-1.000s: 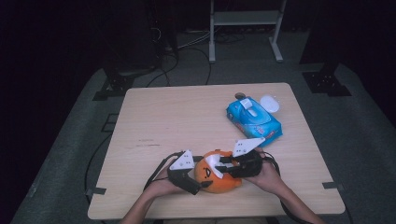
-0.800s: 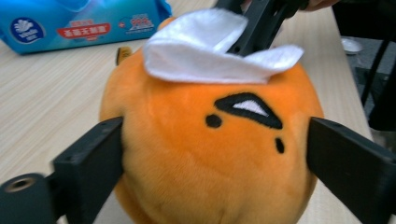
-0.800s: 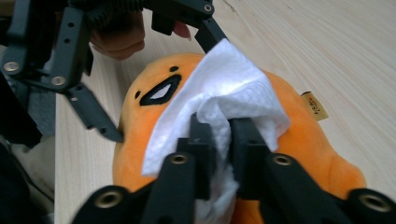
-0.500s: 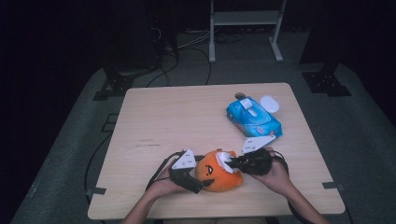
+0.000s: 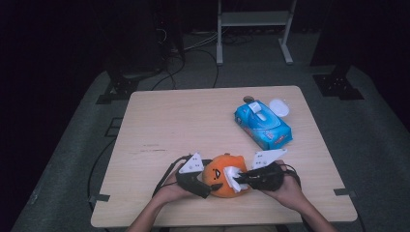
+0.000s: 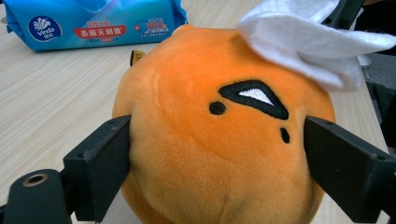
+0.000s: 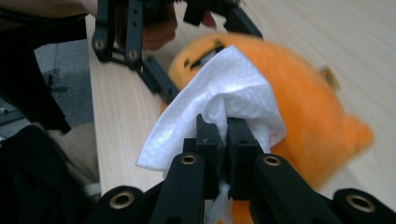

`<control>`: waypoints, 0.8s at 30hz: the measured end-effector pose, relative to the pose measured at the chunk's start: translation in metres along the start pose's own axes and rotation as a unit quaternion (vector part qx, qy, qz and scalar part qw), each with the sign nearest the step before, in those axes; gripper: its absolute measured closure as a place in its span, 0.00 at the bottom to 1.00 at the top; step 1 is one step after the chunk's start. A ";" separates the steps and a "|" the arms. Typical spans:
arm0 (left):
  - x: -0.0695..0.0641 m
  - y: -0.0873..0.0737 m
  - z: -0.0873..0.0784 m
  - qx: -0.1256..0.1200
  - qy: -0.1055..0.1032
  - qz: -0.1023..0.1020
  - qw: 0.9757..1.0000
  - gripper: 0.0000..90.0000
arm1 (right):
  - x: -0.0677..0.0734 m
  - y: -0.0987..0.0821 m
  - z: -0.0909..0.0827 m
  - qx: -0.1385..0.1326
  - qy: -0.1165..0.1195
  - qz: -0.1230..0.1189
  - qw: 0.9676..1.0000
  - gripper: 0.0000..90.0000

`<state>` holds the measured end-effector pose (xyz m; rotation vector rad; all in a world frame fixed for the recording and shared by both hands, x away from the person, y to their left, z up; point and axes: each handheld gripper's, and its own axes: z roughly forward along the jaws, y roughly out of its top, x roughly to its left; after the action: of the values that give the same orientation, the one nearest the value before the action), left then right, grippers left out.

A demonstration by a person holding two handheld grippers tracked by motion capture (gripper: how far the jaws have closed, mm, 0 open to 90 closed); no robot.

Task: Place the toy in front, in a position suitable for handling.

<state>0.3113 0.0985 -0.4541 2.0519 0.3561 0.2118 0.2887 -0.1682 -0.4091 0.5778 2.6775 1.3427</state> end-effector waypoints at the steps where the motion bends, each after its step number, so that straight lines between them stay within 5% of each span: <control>1: 0.000 0.000 0.000 0.000 0.000 0.000 1.000 0.13 | 0.001 0.003 0.002 0.000 -0.004 -0.007 1.000 0.94; 5: 0.003 -0.003 -0.002 -0.002 0.001 -0.007 1.000 0.14 | -0.003 0.005 0.006 -0.003 -0.015 -0.006 1.000 0.94; 10: 0.005 -0.004 -0.003 -0.003 -0.002 -0.010 1.000 0.15 | -0.020 -0.014 -0.009 0.003 -0.046 0.022 0.999 0.94; 14: 0.005 -0.005 -0.003 -0.002 -0.003 -0.009 1.000 0.15 | -0.022 -0.024 -0.013 0.009 -0.047 0.033 0.998 0.94; 20: 0.009 -0.005 -0.001 -0.002 0.002 -0.021 1.000 0.15 | -0.005 -0.011 -0.004 -0.011 -0.012 0.019 1.000 0.94; 24: 0.008 -0.004 -0.002 -0.002 0.003 -0.021 1.000 0.14 | 0.003 0.003 0.006 -0.006 -0.029 -0.014 0.999 0.94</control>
<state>0.3180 0.1049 -0.4564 2.0386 0.4017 0.1937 0.2882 -0.1610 -0.4102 0.5669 2.6205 1.3129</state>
